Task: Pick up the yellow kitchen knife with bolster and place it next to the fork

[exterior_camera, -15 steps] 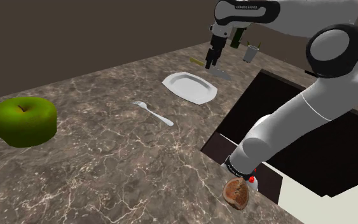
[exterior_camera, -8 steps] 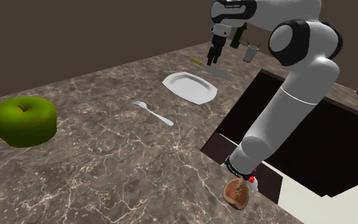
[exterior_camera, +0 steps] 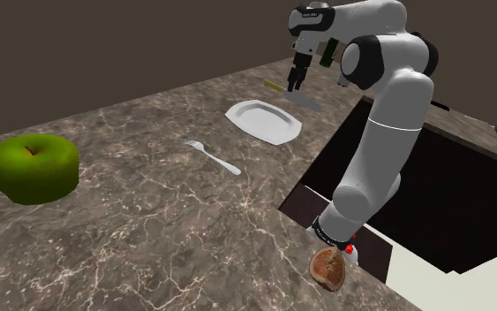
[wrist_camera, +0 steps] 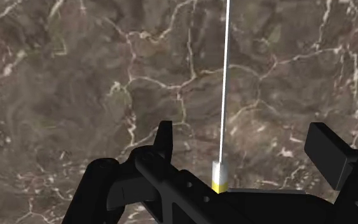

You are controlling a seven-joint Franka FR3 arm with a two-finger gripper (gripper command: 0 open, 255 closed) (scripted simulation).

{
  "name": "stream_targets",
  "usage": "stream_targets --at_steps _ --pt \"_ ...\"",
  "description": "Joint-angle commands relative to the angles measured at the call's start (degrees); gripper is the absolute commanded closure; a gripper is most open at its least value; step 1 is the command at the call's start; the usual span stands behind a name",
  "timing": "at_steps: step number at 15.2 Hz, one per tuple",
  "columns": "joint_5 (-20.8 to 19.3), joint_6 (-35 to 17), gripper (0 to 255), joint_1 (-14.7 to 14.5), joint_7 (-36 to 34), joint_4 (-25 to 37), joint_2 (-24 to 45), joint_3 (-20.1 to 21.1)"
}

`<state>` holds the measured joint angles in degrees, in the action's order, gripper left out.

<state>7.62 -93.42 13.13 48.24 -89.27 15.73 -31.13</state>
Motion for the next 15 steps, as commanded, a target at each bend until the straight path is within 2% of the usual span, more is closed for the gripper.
stream_targets --at_steps 1,4,12,13,15 --pt "-0.04 -1.62 0 -0.08 0.15 -1.78 -0.16 0.0" --pt "-0.13 -4.48 0 -0.4 0.13 -4.97 -0.52 0.08" --pt "-0.13 -4.47 0 -0.4 0.13 -4.95 -0.52 0.08" --pt "-0.13 -4.47 255 -0.4 0.13 -4.95 -0.52 0.08" --pt "-0.13 -4.47 255 -0.4 0.13 -4.95 -0.52 0.08"
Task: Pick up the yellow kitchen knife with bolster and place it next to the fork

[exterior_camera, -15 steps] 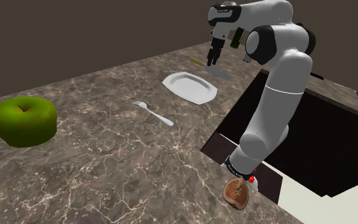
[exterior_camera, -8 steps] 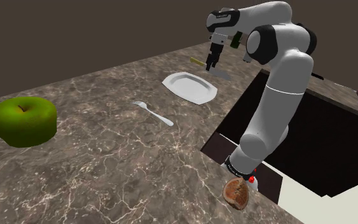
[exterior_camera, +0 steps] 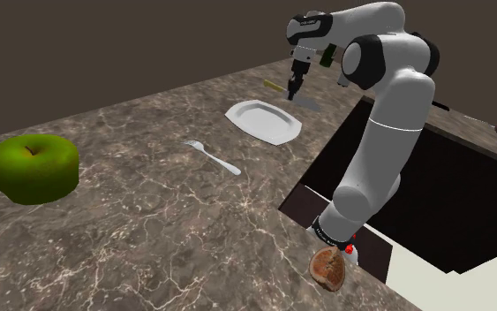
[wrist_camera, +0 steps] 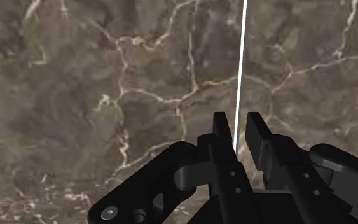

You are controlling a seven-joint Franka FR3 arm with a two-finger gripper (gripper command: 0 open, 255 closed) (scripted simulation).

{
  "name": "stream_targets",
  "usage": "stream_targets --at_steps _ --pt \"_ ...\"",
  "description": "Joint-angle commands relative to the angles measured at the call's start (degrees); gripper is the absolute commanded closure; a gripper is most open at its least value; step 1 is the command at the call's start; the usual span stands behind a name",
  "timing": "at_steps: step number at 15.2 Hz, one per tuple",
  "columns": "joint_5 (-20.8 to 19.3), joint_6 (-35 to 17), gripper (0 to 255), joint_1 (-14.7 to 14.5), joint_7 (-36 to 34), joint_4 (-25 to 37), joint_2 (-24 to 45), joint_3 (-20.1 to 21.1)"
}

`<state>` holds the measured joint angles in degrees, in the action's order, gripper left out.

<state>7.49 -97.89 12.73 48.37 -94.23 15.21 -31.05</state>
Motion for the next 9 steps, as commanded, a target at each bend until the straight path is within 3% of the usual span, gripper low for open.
stream_targets --at_steps 1,9 --pt "0.0 0.0 255 0.0 0.0 0.0 0.0 0.0" --pt "-0.14 1.45 255 0.04 -0.1 1.28 -0.21 -0.06"
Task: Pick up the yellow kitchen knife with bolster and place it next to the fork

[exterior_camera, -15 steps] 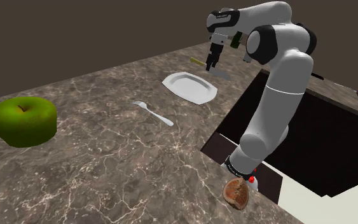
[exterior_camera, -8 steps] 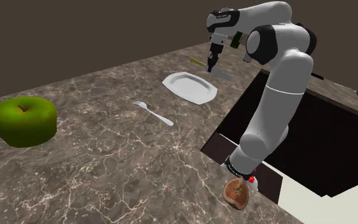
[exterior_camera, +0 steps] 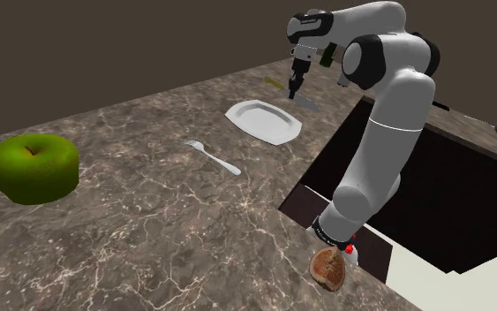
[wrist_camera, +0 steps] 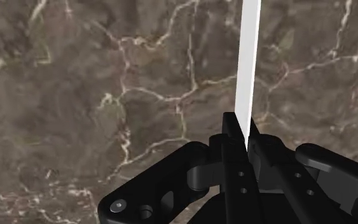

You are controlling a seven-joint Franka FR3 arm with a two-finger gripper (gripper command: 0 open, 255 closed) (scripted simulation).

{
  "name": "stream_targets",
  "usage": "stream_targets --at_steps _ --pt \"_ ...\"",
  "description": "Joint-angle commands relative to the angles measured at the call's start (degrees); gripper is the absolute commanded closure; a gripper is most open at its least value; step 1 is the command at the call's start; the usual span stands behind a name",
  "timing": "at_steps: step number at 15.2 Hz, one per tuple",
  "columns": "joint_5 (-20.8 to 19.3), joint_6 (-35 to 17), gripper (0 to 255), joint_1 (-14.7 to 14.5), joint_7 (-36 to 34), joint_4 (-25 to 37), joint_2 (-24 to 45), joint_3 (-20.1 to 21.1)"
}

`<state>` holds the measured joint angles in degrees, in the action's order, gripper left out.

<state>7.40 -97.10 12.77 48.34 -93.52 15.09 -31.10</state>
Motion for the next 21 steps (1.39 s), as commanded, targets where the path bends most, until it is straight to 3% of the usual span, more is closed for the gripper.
stream_targets --at_steps 1,21 --pt "-0.09 1.41 255 0.03 -0.11 1.27 -0.14 -0.04" --pt "0.68 17.19 255 1.95 0.03 18.74 1.7 -0.51"
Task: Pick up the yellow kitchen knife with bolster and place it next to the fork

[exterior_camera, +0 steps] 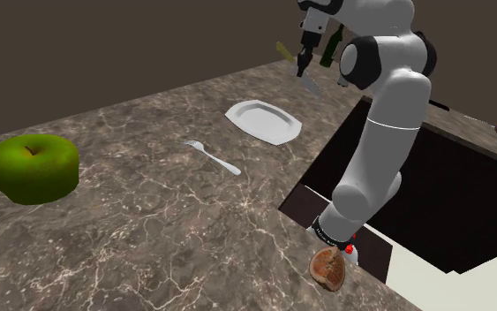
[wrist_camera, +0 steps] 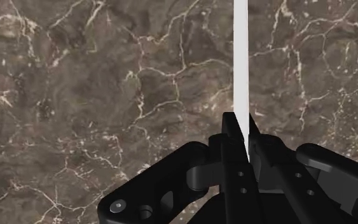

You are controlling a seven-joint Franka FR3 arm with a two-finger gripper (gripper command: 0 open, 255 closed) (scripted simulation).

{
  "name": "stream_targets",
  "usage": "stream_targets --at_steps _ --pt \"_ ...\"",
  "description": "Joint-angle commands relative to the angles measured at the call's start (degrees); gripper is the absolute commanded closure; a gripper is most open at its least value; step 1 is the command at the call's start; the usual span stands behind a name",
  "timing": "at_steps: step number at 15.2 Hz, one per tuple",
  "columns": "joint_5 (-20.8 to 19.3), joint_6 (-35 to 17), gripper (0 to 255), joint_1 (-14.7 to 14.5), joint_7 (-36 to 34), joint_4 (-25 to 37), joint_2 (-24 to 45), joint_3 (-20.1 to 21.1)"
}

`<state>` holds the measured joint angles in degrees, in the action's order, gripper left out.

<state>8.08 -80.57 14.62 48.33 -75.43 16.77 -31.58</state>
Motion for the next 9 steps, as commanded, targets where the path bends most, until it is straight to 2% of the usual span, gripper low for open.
stream_targets --at_steps 1,5,9 --pt "-1.1 -0.34 255 -1.5 -1.36 -2.53 -2.51 0.2" --pt "-4.95 -3.29 255 -6.7 -7.5 -13.29 -11.67 1.9" --pt "-7.69 -5.01 255 -10.13 -14.01 -21.8 -19.56 4.82"
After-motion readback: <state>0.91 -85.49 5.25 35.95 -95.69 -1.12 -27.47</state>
